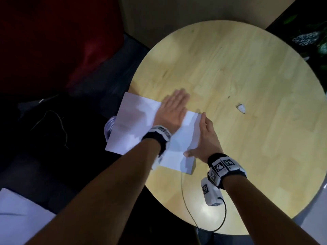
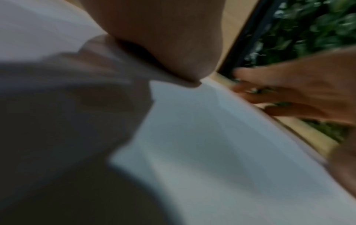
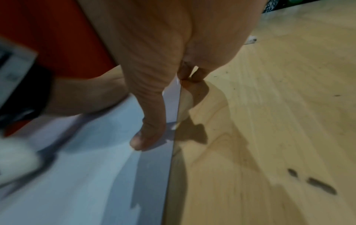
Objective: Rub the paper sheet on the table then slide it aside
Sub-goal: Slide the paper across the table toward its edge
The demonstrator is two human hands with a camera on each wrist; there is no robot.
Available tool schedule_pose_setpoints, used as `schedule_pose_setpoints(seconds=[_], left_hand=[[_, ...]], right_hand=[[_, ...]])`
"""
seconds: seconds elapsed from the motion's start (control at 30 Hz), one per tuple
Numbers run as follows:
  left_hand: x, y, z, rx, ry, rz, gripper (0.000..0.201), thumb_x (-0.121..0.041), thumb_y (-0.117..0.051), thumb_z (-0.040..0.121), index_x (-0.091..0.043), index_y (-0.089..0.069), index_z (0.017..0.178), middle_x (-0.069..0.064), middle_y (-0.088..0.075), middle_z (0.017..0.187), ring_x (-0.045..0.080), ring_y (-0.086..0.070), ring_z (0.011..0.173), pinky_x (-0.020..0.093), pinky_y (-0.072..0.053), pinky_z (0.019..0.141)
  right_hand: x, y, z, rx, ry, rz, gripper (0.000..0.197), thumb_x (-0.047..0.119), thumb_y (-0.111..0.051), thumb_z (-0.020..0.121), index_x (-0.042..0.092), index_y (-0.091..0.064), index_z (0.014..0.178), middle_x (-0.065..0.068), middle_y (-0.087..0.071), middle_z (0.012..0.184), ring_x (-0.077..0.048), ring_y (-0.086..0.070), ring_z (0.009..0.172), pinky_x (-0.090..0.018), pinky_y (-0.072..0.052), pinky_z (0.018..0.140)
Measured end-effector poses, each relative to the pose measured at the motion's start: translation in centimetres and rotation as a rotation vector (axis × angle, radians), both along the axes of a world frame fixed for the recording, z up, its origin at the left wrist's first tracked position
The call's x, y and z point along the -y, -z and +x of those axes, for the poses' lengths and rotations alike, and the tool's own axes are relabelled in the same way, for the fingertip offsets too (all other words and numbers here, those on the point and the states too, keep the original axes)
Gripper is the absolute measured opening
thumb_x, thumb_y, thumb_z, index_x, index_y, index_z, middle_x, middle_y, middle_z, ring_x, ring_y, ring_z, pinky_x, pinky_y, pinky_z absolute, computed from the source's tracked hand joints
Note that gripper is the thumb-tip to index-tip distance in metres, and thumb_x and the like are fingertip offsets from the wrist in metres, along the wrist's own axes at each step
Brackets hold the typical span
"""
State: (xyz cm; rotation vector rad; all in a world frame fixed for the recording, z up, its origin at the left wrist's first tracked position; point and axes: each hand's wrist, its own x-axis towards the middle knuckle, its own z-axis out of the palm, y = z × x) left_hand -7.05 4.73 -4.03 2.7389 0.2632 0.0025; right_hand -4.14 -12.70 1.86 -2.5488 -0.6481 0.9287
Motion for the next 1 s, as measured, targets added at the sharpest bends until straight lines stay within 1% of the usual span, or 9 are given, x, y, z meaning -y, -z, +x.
schedule_pose_setpoints(seconds=[0.13,0.23,0.33,0.43,0.57,0.67,0.8,0.9,1.0], left_hand=[[-9.8,0.5,-5.8,-0.025,-0.506,0.1,0.058,-0.028,-0.026,0.107,-0.005,-0.023,0.16,0.013,-0.02,0.168,0.029,-0.02,0.155,0.042,-0.013,0.122],[-8.8,-0.5,-6.4,-0.031,-0.687,0.068,0.059,-0.025,-0.029,0.108,0.002,-0.018,0.159,0.021,-0.019,0.166,0.034,-0.02,0.154,0.045,-0.015,0.123],[-1.2,-0.9,-3.3,0.093,-0.283,-0.052,0.057,-0.027,-0.033,0.107,-0.004,-0.028,0.158,0.018,-0.027,0.165,0.033,-0.025,0.153,0.048,-0.025,0.122],[2.7,-0.5,-2.7,0.03,0.135,0.0,0.058,-0.036,-0.025,0.107,-0.01,-0.034,0.158,0.009,-0.028,0.166,0.025,-0.025,0.154,0.048,-0.026,0.121],[-5.6,0.2,-6.8,0.041,-0.376,0.141,0.059,-0.034,-0.02,0.107,-0.007,-0.033,0.158,0.013,-0.029,0.165,0.029,-0.034,0.15,0.046,-0.029,0.119],[-10.7,-1.1,-10.6,-0.049,-0.655,0.091,0.063,-0.035,-0.026,0.106,0.0,-0.024,0.158,0.02,-0.023,0.165,0.034,-0.024,0.153,0.051,-0.022,0.121],[-2.8,-2.8,-8.0,0.047,-0.291,-0.014,0.056,-0.024,-0.032,0.104,0.0,-0.033,0.154,0.019,-0.035,0.161,0.023,-0.033,0.148,0.042,-0.023,0.122],[5.1,-3.3,-7.9,-0.115,0.18,-0.068,0.065,-0.041,-0.01,0.105,-0.012,-0.006,0.163,0.004,-0.001,0.17,0.018,-0.001,0.157,0.038,0.001,0.125],[3.3,-1.4,-10.9,-0.05,0.056,0.069,0.06,-0.037,-0.02,0.108,-0.011,-0.018,0.162,0.008,-0.012,0.169,0.023,-0.015,0.156,0.043,-0.015,0.123]], right_hand=[[-0.2,-0.3,0.1,-0.02,0.035,0.012,0.154,0.025,-0.094,0.045,0.019,0.018,0.151,0.003,-0.005,0.156,-0.021,-0.019,0.142,-0.036,-0.033,0.111],[-0.4,-0.3,0.2,-0.018,0.014,-0.012,0.153,0.026,-0.094,0.046,0.017,0.017,0.151,0.003,-0.004,0.157,-0.021,-0.017,0.143,-0.039,-0.033,0.111],[-0.4,-0.3,0.2,-0.019,-0.003,-0.035,0.152,0.028,-0.094,0.049,0.015,0.018,0.151,0.001,-0.001,0.158,-0.021,-0.015,0.144,-0.037,-0.032,0.112],[-0.3,-0.3,0.1,-0.003,-0.034,-0.046,0.149,0.031,-0.094,0.052,0.012,0.017,0.151,-0.001,0.002,0.16,-0.021,-0.013,0.145,-0.032,-0.029,0.112],[-0.1,0.0,0.2,-0.005,-0.019,-0.028,0.149,0.029,-0.093,0.049,0.019,0.014,0.152,0.003,-0.002,0.158,-0.021,-0.016,0.143,-0.037,-0.031,0.112],[-0.2,0.3,0.3,0.006,-0.084,-0.072,0.14,0.033,-0.091,0.054,0.028,0.008,0.153,0.005,0.009,0.158,-0.02,-0.008,0.146,-0.037,-0.029,0.113],[-0.3,0.4,0.3,0.018,-0.127,-0.115,0.133,0.036,-0.09,0.057,0.033,0.003,0.153,0.001,0.015,0.159,-0.021,-0.003,0.146,-0.036,-0.027,0.114],[-0.2,0.5,0.3,0.038,-0.138,-0.092,0.127,0.036,-0.087,0.062,0.03,0.0,0.154,-0.002,0.014,0.16,-0.024,-0.006,0.147,-0.035,-0.029,0.113],[0.0,0.5,0.3,0.025,-0.148,-0.127,0.132,0.037,-0.09,0.06,0.029,0.003,0.153,-0.001,0.016,0.159,-0.022,-0.003,0.147,-0.034,-0.027,0.113]])
